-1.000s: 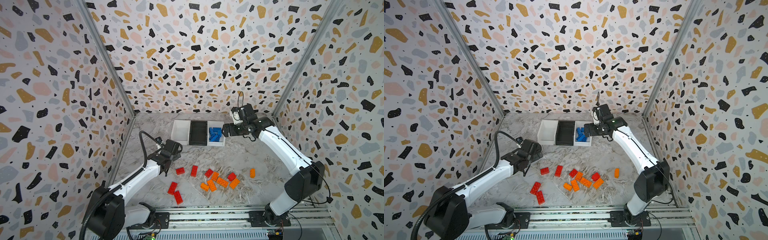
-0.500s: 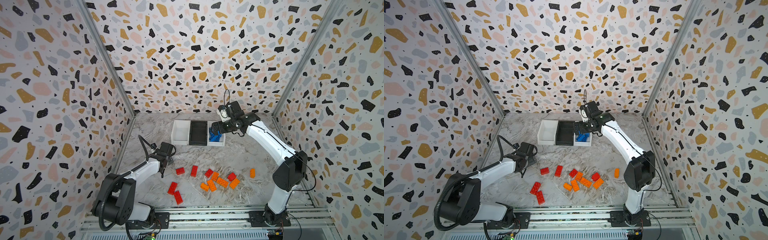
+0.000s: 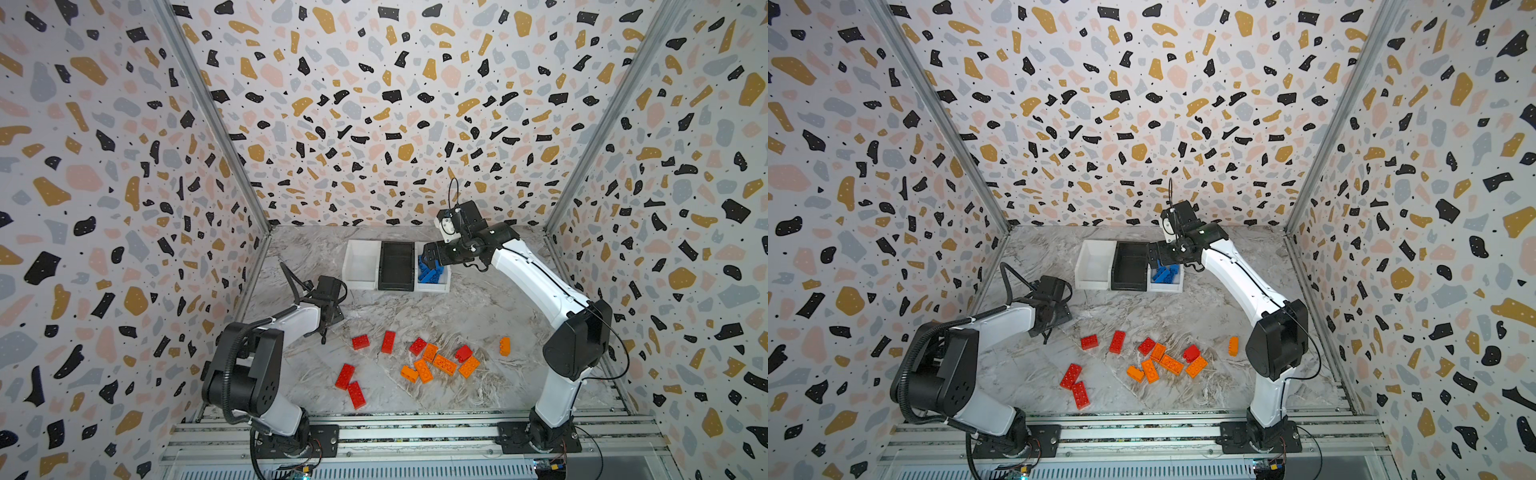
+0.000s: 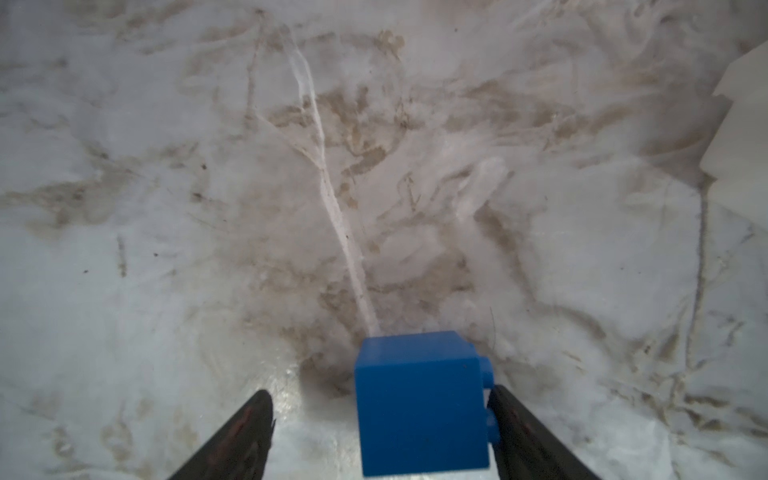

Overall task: Sort the legos into containers by color
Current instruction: 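Lower the left gripper onto a small blue brick and grasp it, then carry the small blue brick with the left gripper into the blue-filled white bin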

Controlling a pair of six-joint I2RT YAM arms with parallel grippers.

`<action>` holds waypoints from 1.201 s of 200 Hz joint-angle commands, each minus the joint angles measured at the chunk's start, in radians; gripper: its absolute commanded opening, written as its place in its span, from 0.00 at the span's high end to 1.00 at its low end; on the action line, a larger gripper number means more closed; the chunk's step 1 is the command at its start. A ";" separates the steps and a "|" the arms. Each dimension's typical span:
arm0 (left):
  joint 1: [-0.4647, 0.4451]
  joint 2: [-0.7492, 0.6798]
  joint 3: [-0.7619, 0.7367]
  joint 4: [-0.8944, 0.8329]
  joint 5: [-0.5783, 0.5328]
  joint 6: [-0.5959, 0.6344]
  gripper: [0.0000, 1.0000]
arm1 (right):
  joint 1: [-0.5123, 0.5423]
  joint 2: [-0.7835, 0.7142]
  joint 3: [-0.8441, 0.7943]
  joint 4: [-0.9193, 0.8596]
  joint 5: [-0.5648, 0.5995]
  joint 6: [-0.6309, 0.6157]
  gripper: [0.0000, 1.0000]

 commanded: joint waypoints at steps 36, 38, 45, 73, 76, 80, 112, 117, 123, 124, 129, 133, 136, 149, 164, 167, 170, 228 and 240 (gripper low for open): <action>0.010 0.076 0.044 0.042 0.026 0.044 0.50 | 0.016 -0.017 0.028 -0.040 0.047 0.047 0.01; 0.010 0.079 0.046 0.042 0.027 0.047 0.52 | 0.016 -0.018 0.027 -0.043 0.049 0.048 0.01; 0.010 0.090 0.056 0.040 0.022 0.054 0.56 | 0.019 -0.022 0.020 -0.045 0.054 0.051 0.01; 0.010 0.133 0.099 0.021 0.021 0.079 0.64 | 0.025 -0.052 -0.007 -0.053 0.081 0.066 0.01; 0.010 0.137 0.103 0.020 0.020 0.080 0.65 | 0.025 -0.059 -0.012 -0.053 0.085 0.067 0.01; 0.010 0.140 0.108 0.016 0.021 0.082 0.67 | 0.025 -0.065 -0.019 -0.054 0.088 0.069 0.01; 0.008 0.139 0.140 -0.023 0.033 0.100 0.68 | 0.025 -0.141 -0.105 -0.042 0.117 0.097 0.01; 0.008 0.134 0.144 -0.032 0.037 0.103 0.68 | 0.025 -0.151 -0.118 -0.039 0.120 0.101 0.01; 0.007 0.123 0.148 -0.044 0.038 0.106 0.68 | 0.025 -0.169 -0.141 -0.035 0.125 0.108 0.01; 0.007 0.121 0.148 -0.047 0.037 0.106 0.68 | 0.024 -0.171 -0.144 -0.034 0.125 0.110 0.01; 0.004 0.111 0.152 -0.056 0.036 0.109 0.68 | 0.025 -0.184 -0.161 -0.031 0.127 0.115 0.01; 0.002 0.101 0.153 -0.062 0.036 0.111 0.68 | 0.025 -0.194 -0.172 -0.028 0.129 0.119 0.01; 0.000 0.093 0.154 -0.066 0.036 0.112 0.68 | 0.025 -0.199 -0.180 -0.028 0.129 0.122 0.01; -0.013 0.056 0.161 -0.086 0.036 0.117 0.68 | 0.025 -0.224 -0.211 -0.022 0.133 0.133 0.01; -0.029 0.028 0.193 -0.110 0.062 0.125 0.68 | 0.023 -0.247 -0.236 -0.022 0.139 0.139 0.01; -0.036 0.027 0.205 -0.118 0.064 0.125 0.68 | 0.023 -0.251 -0.239 -0.023 0.139 0.139 0.01; -0.044 0.025 0.219 -0.127 0.064 0.126 0.68 | 0.024 -0.256 -0.242 -0.025 0.143 0.139 0.01; -0.303 0.203 0.640 -0.250 0.001 0.135 0.67 | -0.012 -0.381 -0.327 -0.053 0.176 0.135 0.01; -0.348 0.264 0.735 -0.259 0.002 0.131 0.67 | -0.026 -0.421 -0.360 -0.053 0.174 0.144 0.01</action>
